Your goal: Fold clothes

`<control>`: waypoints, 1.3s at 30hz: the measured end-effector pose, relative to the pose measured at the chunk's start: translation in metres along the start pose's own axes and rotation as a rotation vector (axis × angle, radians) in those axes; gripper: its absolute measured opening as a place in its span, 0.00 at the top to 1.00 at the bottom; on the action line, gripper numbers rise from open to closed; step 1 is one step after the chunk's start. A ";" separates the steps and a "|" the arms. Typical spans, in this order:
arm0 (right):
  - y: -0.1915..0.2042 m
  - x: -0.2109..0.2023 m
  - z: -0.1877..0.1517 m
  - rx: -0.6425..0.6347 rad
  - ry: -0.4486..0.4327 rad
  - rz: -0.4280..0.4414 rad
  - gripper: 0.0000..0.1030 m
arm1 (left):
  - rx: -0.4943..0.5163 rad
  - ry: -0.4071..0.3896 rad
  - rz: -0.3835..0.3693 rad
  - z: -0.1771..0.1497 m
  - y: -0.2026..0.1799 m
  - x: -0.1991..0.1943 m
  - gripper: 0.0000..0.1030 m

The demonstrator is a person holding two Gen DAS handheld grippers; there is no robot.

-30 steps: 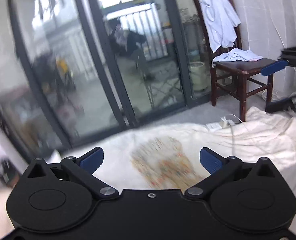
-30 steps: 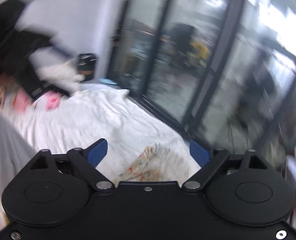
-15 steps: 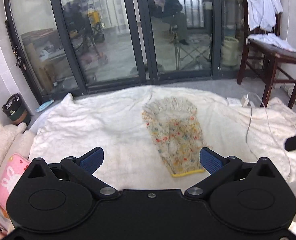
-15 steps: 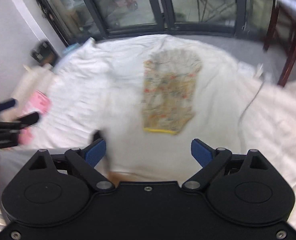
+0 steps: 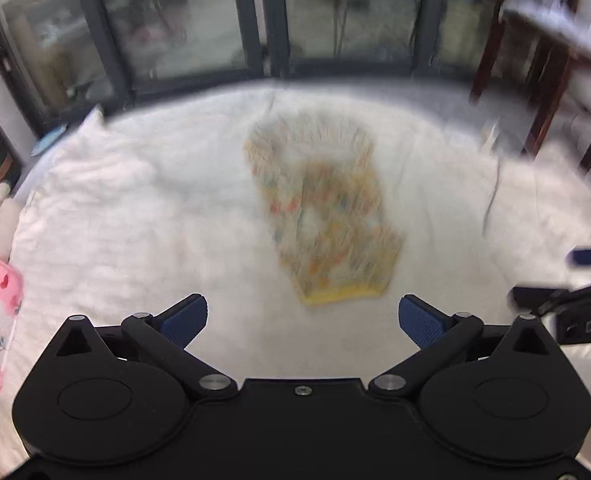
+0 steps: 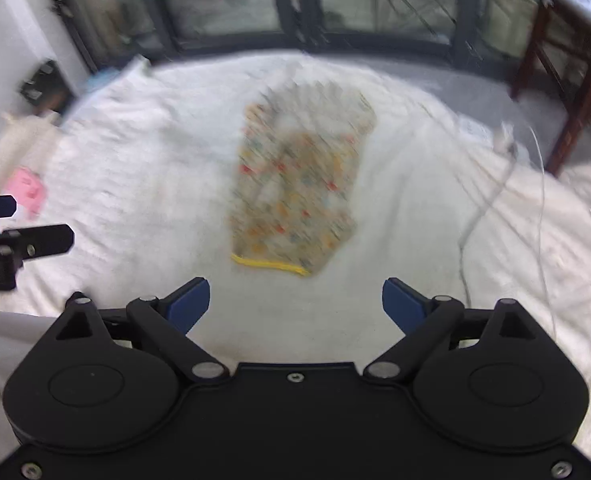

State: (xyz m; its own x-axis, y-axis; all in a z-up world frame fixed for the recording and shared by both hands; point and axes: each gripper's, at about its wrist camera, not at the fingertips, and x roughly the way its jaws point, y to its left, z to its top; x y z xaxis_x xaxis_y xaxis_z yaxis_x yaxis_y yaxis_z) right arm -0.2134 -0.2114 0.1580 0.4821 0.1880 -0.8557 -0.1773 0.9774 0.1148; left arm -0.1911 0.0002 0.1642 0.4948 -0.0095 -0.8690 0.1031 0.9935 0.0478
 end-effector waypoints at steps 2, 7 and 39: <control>0.010 -0.002 -0.003 -0.030 -0.038 0.035 0.09 | 0.004 -0.033 0.025 -0.005 -0.002 -0.004 0.02; 0.024 0.006 0.000 0.010 -0.006 0.005 0.08 | -0.006 -0.079 0.049 -0.022 0.003 -0.020 0.02; 0.042 0.021 0.001 -0.002 0.029 -0.005 0.08 | -0.108 -0.062 0.081 -0.044 0.034 -0.034 0.01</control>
State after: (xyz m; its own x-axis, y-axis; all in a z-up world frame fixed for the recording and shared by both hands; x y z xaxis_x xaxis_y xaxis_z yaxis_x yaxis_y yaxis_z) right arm -0.2103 -0.1661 0.1456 0.4578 0.1800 -0.8707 -0.1768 0.9782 0.1092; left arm -0.2420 0.0389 0.1736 0.5508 0.0677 -0.8319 -0.0314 0.9977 0.0604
